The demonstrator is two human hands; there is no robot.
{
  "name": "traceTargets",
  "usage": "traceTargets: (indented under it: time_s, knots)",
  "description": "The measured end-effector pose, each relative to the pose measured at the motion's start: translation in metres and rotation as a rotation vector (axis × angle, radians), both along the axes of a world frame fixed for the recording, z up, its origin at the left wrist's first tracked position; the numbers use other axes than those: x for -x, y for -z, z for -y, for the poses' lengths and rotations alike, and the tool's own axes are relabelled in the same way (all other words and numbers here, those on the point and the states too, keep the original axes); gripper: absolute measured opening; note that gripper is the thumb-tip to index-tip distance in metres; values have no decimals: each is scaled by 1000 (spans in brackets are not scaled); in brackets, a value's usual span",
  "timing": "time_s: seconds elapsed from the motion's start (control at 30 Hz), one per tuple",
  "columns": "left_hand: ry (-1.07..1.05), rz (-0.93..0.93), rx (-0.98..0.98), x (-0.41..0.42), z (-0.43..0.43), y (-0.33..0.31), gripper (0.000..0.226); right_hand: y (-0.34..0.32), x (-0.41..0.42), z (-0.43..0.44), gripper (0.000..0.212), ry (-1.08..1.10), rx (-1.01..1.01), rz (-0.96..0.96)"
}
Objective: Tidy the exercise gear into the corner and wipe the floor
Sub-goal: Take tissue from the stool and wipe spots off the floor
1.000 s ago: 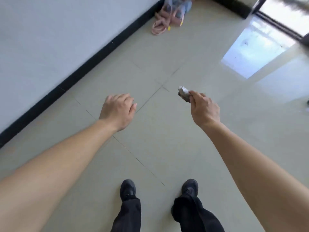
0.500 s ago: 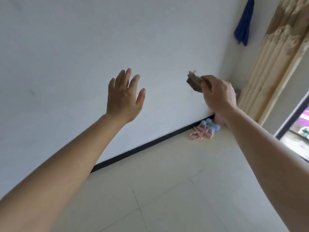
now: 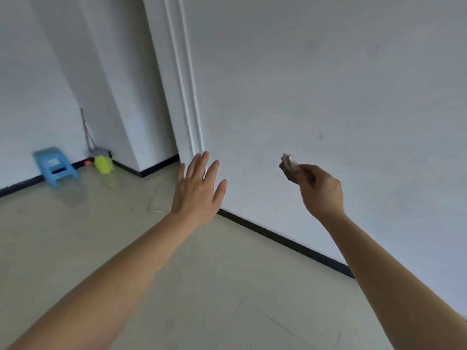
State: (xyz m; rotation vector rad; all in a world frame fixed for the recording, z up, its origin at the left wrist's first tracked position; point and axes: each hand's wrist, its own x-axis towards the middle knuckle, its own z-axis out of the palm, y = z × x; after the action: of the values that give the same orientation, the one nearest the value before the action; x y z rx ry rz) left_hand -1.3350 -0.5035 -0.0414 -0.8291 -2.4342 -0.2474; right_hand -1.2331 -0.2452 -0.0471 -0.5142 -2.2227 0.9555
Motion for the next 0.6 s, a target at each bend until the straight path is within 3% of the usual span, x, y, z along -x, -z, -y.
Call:
traceTargets:
  time_s: [0.33,0.6]
  knots:
    - [-573,45,-53,91,371,0,67,-9,258,374,26,-596,-181,-29]
    - [-755,77,-79,187,533,5,61,-2,387,563,25,-818,-273,-31]
